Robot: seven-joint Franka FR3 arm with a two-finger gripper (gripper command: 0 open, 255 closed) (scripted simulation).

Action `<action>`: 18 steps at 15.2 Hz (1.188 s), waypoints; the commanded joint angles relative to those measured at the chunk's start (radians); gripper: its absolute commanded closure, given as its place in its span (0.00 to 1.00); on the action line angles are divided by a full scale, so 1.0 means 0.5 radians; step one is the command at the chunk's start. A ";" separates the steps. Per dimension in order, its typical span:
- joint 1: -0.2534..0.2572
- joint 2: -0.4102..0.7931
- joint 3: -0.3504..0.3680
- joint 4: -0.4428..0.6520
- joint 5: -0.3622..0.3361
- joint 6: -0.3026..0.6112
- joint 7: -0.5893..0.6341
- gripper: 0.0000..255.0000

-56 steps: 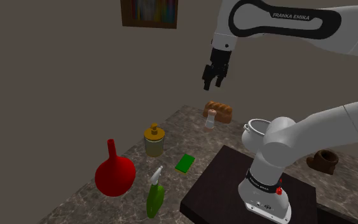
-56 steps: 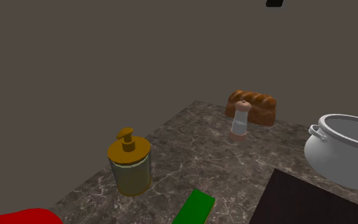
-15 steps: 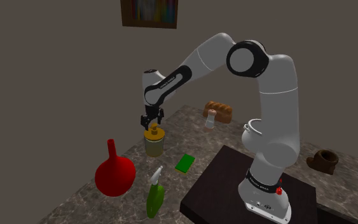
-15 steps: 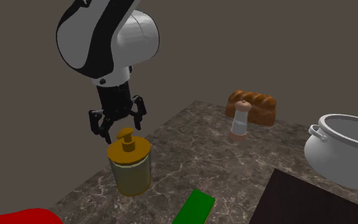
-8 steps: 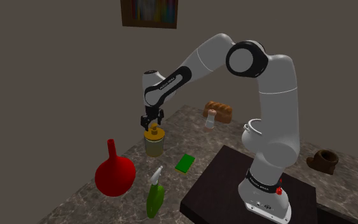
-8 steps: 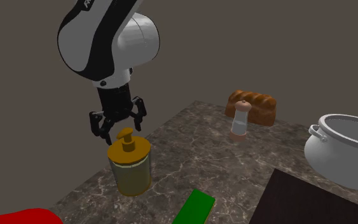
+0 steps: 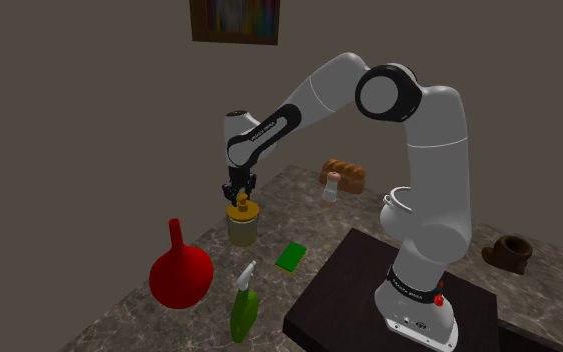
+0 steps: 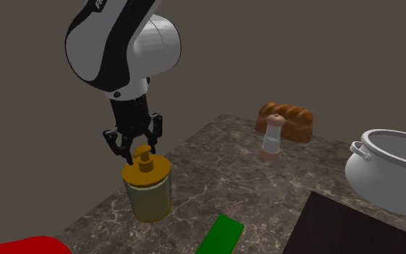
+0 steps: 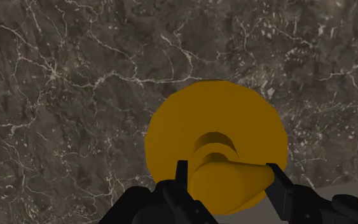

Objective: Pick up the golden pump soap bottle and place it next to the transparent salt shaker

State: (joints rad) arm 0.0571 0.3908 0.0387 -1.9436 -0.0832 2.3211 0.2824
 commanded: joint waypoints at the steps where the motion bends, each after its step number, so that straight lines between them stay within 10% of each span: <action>1: 0.000 0.000 0.000 0.000 0.000 0.000 0.000 1.00; 18: -0.005 -0.232 0.011 0.128 0.028 -0.360 -0.031 1.00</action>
State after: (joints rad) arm 0.0553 0.2806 0.0442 -1.8884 -0.0698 2.1555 0.2690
